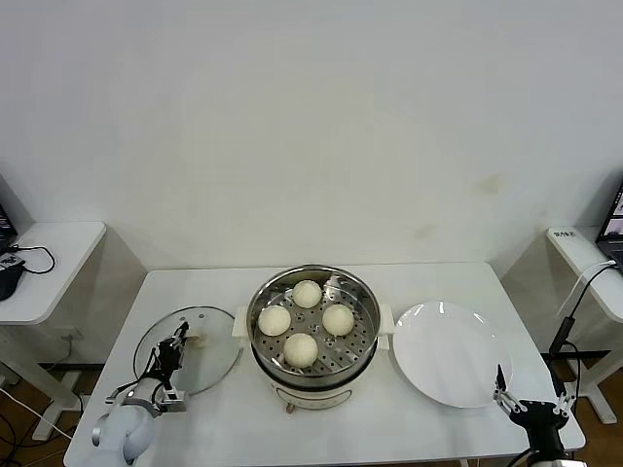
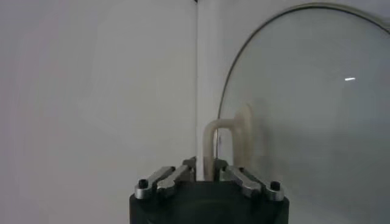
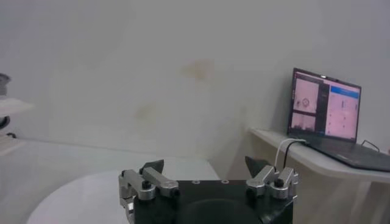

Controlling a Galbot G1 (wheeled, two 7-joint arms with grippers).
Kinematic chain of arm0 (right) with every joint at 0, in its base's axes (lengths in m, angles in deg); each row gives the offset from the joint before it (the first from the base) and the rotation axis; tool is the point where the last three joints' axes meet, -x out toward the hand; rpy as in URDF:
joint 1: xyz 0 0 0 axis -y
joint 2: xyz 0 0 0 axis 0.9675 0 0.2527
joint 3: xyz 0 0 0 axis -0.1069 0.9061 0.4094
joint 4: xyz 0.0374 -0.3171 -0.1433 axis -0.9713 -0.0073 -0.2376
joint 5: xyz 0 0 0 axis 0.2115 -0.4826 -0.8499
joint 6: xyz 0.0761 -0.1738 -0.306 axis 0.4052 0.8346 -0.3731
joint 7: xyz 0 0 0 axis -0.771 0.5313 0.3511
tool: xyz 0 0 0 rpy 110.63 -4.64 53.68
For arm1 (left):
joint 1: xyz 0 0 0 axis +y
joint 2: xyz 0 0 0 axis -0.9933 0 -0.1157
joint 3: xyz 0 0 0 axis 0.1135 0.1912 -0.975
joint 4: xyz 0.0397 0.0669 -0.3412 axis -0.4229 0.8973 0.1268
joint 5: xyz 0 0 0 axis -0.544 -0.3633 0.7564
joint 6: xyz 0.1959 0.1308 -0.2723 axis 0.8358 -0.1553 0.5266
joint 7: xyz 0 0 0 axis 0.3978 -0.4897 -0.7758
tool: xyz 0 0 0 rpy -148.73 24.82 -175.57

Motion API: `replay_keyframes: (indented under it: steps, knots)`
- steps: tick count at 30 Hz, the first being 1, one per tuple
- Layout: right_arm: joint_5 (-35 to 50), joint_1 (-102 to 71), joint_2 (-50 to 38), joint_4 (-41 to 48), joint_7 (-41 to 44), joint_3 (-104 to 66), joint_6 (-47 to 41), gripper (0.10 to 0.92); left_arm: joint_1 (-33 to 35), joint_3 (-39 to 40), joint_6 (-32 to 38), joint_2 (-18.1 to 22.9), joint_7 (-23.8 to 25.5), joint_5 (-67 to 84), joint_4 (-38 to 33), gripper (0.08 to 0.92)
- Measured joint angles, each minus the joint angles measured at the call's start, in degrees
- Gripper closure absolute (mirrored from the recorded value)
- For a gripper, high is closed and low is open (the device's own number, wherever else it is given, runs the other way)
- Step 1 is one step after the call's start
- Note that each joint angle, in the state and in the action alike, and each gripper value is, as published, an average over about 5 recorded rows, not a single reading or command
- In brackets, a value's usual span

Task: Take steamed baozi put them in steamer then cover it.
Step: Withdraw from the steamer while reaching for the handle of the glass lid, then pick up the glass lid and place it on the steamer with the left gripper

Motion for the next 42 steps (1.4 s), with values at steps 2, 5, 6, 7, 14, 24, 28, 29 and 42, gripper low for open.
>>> replay_keyframes:
  steps: [2, 5, 6, 7, 14, 24, 28, 29, 42]
  knots:
    - [0.00, -0.01, 0.00, -0.06, 0.03, -0.02, 0.02, 0.203, 0.38, -0.40, 0.00, 0.30, -0.83, -0.29, -0.31, 0.858]
    - [0.00, 0.01, -0.01, -0.17, 0.08, -0.03, 0.02, 0.202, 1.16, -1.15, 0.01, 0.63, -2.19, -0.74, -1.21, 0.858]
    - [0.00, 0.04, -0.01, -0.20, 0.09, -0.02, 0.02, 0.203, 1.49, -1.46, 0.01, 0.68, -2.69, -0.86, -1.65, 0.858]
    - [0.00, 0.09, -0.02, -0.21, 0.11, 0.00, 0.01, 0.203, 1.86, -1.80, 0.00, 0.68, -3.18, -0.96, -2.16, 0.858]
    - [-0.19, 0.51, -0.09, -0.04, 0.37, 0.64, -0.02, 0.203, 5.66, -4.58, -0.84, -0.35, -4.69, -0.64, -7.17, 0.858]
    - [-0.43, 0.91, -0.76, 0.16, 0.73, 1.89, -0.02, 0.203, 13.28, -10.22, -4.33, -3.24, -0.55, 1.51, -19.23, 0.858]
    - [-0.68, 1.11, -1.13, 0.20, 0.78, 2.37, 0.04, 0.203, 16.13, -12.82, -6.21, -4.54, 2.25, 2.66, -24.67, 0.858]
    - [-0.81, 1.13, -1.22, 0.23, 0.79, 2.51, 0.09, 0.202, 16.72, -13.37, -6.67, -4.86, 2.95, 2.99, -25.99, 0.858]
    - [-1.97, 0.75, -1.58, -0.44, 1.10, 4.35, -0.07, 0.203, 18.70, -12.56, -13.43, -9.14, 11.41, 5.24, -41.47, 0.858]
